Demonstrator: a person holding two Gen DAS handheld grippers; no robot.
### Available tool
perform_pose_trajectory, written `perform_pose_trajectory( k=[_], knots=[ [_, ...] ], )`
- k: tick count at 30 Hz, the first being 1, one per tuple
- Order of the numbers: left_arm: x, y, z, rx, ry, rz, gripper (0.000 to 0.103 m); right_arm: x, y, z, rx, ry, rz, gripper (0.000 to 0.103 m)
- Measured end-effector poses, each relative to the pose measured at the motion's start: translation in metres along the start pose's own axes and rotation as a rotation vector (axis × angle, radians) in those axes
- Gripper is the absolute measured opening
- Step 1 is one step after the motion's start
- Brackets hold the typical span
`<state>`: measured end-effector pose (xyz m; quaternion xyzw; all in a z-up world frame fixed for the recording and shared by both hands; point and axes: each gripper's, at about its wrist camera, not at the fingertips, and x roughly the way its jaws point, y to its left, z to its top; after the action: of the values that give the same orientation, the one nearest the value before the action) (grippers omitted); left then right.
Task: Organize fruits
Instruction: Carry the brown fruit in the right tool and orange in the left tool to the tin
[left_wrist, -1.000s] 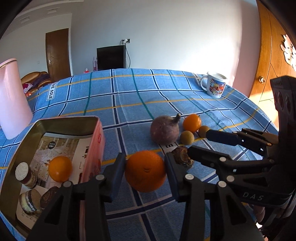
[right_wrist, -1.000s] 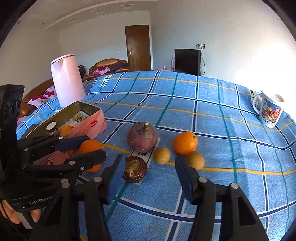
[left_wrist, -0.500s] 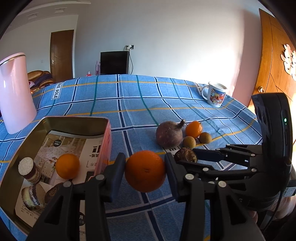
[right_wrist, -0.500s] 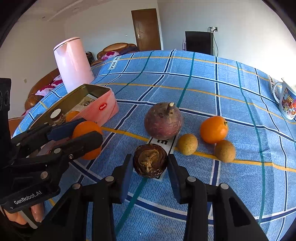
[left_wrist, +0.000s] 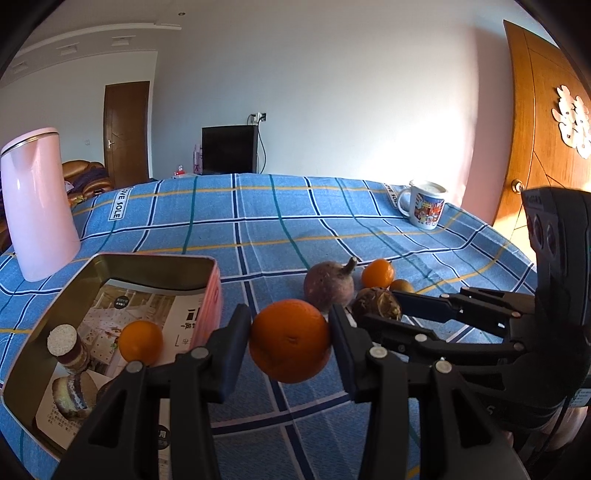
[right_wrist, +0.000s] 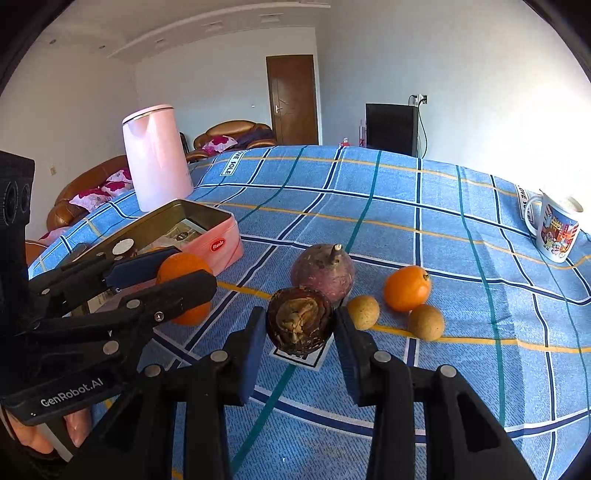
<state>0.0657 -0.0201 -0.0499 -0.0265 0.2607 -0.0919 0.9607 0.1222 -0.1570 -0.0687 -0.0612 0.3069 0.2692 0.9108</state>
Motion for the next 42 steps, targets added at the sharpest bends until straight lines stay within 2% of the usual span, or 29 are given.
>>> perform_pose_trajectory(
  k=[9,42],
  knots=[
    [-0.010,-0.002,-0.001,0.008,-0.050,0.019,0.045,-0.013,0.004,-0.001,-0.015,-0.072,-0.010,0.039],
    [-0.030,-0.013,0.001,0.067,-0.165,0.073,0.045,-0.043,0.015,-0.010,-0.063,-0.251,-0.054,0.039]
  ],
)
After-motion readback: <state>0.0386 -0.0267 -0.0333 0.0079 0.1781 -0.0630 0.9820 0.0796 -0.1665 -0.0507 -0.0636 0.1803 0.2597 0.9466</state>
